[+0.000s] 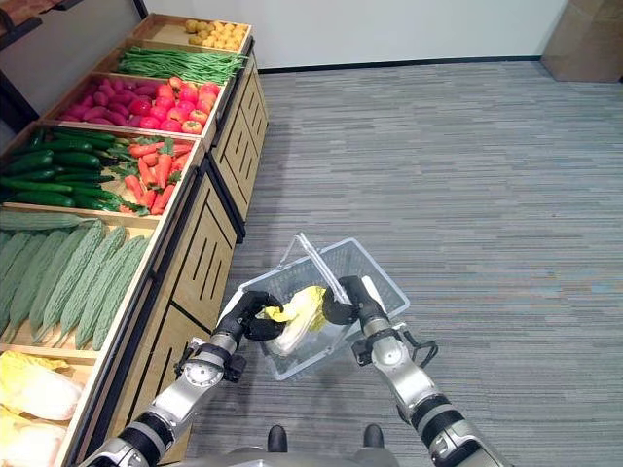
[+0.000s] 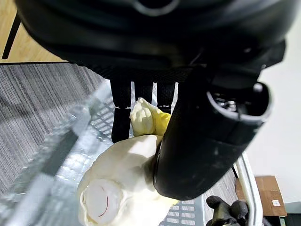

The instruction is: Get the vegetables into the basket

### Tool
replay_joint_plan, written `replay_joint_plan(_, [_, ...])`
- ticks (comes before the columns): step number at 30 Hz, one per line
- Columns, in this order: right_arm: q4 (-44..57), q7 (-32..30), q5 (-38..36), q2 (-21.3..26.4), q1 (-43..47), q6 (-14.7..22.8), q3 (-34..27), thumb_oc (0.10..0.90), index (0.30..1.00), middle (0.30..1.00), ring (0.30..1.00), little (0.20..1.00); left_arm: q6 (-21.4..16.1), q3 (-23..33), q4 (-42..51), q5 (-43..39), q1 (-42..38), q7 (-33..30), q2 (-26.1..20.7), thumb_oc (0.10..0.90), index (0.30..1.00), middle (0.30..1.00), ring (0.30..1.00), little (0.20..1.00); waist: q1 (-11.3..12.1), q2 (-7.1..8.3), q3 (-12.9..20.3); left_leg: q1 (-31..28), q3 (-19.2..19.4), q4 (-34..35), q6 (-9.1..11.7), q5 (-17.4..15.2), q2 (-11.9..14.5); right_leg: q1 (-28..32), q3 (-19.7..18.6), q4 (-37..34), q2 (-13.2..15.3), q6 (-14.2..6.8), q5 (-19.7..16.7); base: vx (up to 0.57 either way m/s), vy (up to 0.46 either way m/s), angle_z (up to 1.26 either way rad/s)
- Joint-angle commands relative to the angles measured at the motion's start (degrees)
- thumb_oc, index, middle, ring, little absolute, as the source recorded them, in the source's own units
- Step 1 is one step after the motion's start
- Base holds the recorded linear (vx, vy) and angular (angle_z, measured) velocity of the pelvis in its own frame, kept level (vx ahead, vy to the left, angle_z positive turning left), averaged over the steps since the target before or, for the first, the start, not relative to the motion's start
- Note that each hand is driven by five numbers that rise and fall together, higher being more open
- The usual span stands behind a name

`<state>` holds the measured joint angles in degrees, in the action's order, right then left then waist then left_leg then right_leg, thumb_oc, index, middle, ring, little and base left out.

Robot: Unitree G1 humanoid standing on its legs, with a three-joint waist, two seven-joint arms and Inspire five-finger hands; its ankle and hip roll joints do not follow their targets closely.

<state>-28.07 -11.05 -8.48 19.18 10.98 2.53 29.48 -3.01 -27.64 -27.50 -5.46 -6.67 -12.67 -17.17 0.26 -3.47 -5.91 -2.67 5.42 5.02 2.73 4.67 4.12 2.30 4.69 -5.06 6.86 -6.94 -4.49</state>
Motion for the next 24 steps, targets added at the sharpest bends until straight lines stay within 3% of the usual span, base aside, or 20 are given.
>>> replay_joint_plan(1, [9.5,-0.5,-3.0,-3.3,6.1,8.5,-1.5,0.400,0.300,0.300,0.300,0.300,-3.4,0.1,-3.9,2.6,-10.3,-3.3,0.2,0.400,0.300,0.300,0.300,0.300,-0.2,3.77,4.4,1.2,-1.4,0.0,1.4,-2.9,0.2,-0.7,1.1,0.1,2.4,-2.7,0.9,0.00,0.000,0.00])
replay_joint_plan(2, [9.7,-0.5,-3.1,-3.3,6.0,8.4,-1.2,0.400,0.300,0.300,0.300,0.300,-3.0,0.1,-4.4,3.1,-10.4,-3.6,0.4,0.649,0.649,0.649,0.649,0.649,-0.2,3.80,4.4,1.2,-1.3,0.0,1.4,-2.9,0.2,-0.7,1.1,0.1,2.4,-2.7,0.9,0.00,0.000,0.00])
replay_joint_plan(3, [9.8,-0.6,-3.1,-3.3,5.9,8.4,-1.0,0.400,0.300,0.300,0.300,0.300,-2.7,0.1,-4.8,3.2,-10.3,-3.9,0.6,0.833,0.907,0.907,0.907,0.907,-0.2,3.82,4.4,1.1,-1.3,0.0,1.4,-2.9,0.2,-0.7,1.1,0.1,2.4,-2.7,0.9,0.00,0.000,0.00])
replay_joint_plan(4, [9.8,-0.7,-3.0,-3.3,5.7,8.3,-1.0,0.400,0.300,0.300,0.300,0.300,-2.6,0.1,-5.1,3.6,-10.3,-4.1,0.7,0.833,0.907,0.907,0.907,0.907,-0.3,3.79,4.4,1.1,-1.3,0.0,1.4,-3.0,0.2,-0.7,1.0,0.1,2.4,-2.7,0.9,0.00,0.000,0.00])
replay_joint_plan(5, [9.9,-0.8,-3.0,-3.2,5.6,8.3,-1.0,0.400,0.300,0.300,0.300,0.300,-2.3,0.2,-5.7,4.0,-10.3,-4.7,0.8,0.900,1.000,1.000,1.000,1.000,-0.3,3.80,4.4,1.1,-1.3,0.0,1.4,-3.0,0.3,-0.7,1.0,0.1,2.4,-2.7,1.0,0.00,0.000,0.00])
replay_joint_plan(20, [8.6,-2.3,-0.9,-0.3,0.6,7.4,-6.7,0.400,0.300,0.300,0.300,0.300,-1.7,3.5,-7.2,6.6,-5.1,-5.1,-0.6,0.900,1.000,1.000,1.000,1.000,-0.1,4.15,4.9,0.4,-1.7,0.0,1.5,-2.9,0.7,0.0,1.2,0.1,1.8,-2.4,1.4,0.00,0.000,0.00])
replay_joint_plan(24, [3.8,-4.1,3.3,2.3,-3.6,6.5,-14.2,0.400,0.300,0.300,0.300,0.300,-3.4,8.4,-4.1,3.4,3.7,-1.0,-3.1,0.900,1.000,1.000,1.000,1.000,0.9,4.17,4.8,0.8,-2.7,0.0,1.5,-2.7,0.6,0.2,2.0,0.1,1.8,-2.4,1.4,0.00,-0.009,0.04])
